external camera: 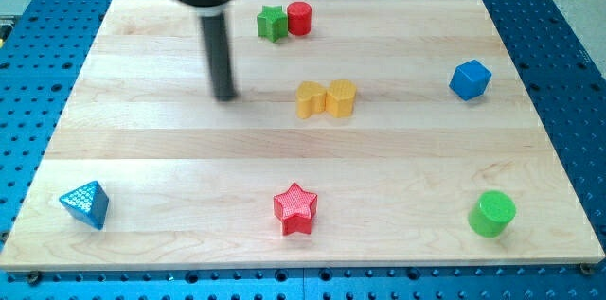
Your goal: Move the blue triangle to the top left of the red star
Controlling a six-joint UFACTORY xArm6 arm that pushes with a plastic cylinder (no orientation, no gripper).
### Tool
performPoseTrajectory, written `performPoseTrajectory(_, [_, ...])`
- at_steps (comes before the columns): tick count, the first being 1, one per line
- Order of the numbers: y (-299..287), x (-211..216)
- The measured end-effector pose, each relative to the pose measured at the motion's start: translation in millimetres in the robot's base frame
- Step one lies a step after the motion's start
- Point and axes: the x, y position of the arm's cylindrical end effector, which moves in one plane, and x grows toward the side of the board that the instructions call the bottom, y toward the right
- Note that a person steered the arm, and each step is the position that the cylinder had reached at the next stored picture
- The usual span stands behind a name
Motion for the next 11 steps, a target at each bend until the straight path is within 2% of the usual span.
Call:
performPoseTrajectory(1, [-105.1,55.1])
performPoseTrajectory(2, [-162.1,139.2])
performPoseTrajectory(3, [-163.8,192.4])
performPoseTrajectory(4, [-134.1,189.6])
performPoseTrajectory(7, [-20.8,139.0])
performPoseTrajectory(9, [44.0,129.5])
performPoseTrajectory(11, [119.8,63.8])
